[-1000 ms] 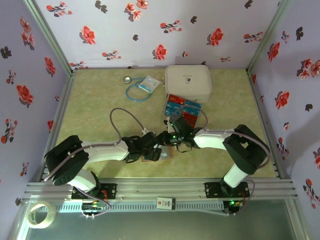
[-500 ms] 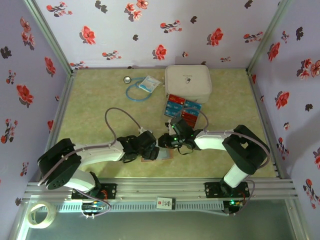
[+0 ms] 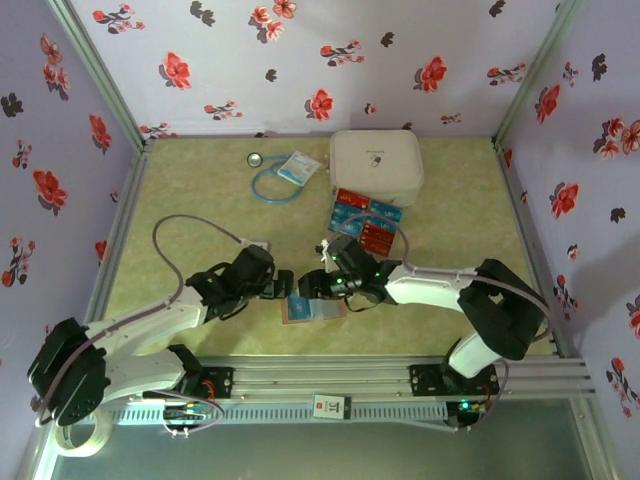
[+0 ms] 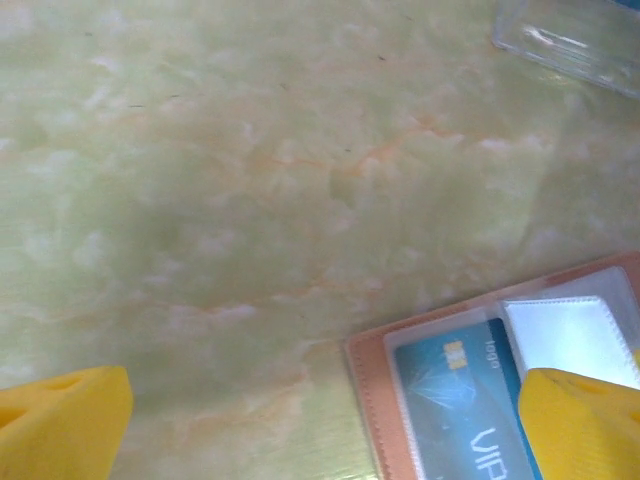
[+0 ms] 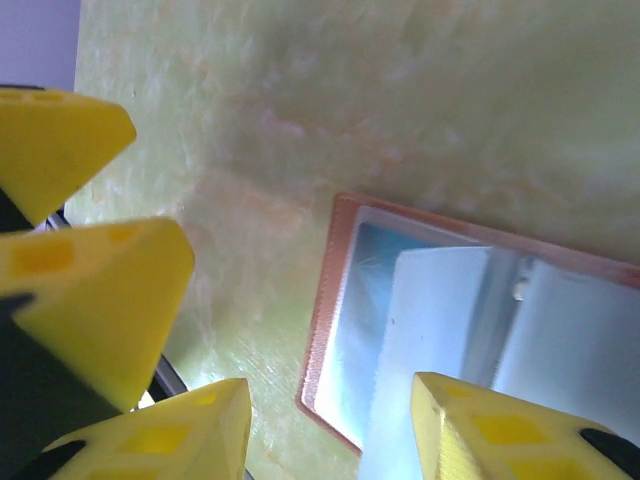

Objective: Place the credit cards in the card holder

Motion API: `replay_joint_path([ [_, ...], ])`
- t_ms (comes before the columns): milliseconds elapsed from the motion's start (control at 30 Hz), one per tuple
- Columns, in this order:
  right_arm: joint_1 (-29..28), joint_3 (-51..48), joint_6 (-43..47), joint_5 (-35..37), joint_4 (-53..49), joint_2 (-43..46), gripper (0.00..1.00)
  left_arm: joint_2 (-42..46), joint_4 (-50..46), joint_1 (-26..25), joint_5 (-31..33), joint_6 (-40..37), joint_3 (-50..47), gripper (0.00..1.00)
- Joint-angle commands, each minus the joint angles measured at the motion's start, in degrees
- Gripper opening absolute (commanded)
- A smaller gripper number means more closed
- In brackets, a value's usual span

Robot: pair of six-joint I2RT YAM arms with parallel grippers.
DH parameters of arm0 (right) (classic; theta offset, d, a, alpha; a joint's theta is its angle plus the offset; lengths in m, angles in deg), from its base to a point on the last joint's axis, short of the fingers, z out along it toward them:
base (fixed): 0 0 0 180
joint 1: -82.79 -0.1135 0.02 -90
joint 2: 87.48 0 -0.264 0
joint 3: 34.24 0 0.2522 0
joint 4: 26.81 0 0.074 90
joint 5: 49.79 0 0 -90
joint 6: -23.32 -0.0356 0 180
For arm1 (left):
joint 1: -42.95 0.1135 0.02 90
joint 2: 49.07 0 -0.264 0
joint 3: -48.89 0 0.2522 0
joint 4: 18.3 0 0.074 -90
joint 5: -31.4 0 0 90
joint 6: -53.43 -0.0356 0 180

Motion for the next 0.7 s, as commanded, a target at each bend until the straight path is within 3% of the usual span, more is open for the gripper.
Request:
replay_joint_path([
  [0, -1.5, 2.6, -1.9, 2.6, 0.1, -4.0, 0.46, 2.4, -2.4, 1.6, -0.9, -0.2, -1.3, 1.0],
  [333, -3.2, 5.8, -3.9, 3.4, 4.9, -12.3, 0.43, 4.4, -2.6, 2.6, -1.4, -0.2, -2.3, 1.0],
  [667, 1.1, 4.9, 3.5, 10.2, -11.3, 2.3, 0.45, 1.3, -1.0, 2.6, -3.0, -0.6, -2.1, 1.0],
])
